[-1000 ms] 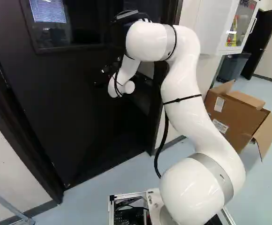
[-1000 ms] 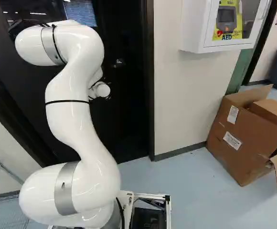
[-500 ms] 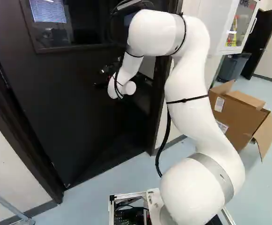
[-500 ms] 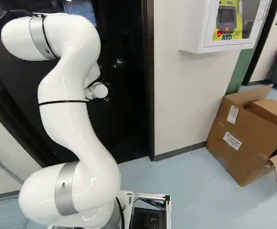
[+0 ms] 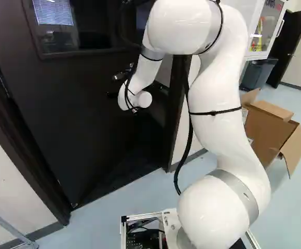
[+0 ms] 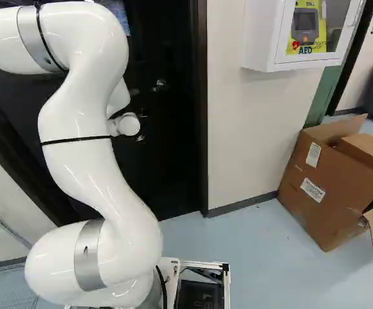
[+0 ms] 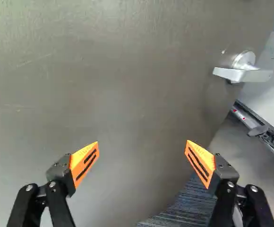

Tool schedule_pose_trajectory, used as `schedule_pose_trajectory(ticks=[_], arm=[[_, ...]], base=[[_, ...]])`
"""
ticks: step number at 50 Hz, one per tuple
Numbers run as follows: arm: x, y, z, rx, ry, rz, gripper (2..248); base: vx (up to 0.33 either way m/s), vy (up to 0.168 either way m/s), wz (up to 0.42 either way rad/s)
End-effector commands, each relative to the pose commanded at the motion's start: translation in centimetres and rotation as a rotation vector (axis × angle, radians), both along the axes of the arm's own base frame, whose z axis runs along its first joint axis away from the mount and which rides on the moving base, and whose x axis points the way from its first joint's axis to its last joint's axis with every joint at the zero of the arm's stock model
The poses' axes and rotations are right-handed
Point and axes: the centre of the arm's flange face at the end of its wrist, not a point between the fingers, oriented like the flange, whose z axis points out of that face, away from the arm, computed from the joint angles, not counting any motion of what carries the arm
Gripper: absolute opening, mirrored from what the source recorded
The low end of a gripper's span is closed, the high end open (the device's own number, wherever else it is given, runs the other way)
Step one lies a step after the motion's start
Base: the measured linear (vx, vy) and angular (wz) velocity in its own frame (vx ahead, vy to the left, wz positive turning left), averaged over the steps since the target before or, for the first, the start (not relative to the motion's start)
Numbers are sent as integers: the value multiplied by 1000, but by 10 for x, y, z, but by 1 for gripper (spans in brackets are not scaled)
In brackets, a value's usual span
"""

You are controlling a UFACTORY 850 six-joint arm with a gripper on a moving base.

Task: Open the door and move inside

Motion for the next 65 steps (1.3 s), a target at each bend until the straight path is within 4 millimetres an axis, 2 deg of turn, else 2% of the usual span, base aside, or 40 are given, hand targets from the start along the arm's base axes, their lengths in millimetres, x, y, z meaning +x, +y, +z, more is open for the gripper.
schedule_pose_trajectory(ticks=[15, 36, 65], arm=[[-27, -14, 3, 31, 39, -82, 247], [-61, -46, 7, 60, 82, -189, 247], [-115, -80, 11, 55, 103, -229, 247]], base=[[0, 0, 0], [0, 0, 0], [0, 0, 0]])
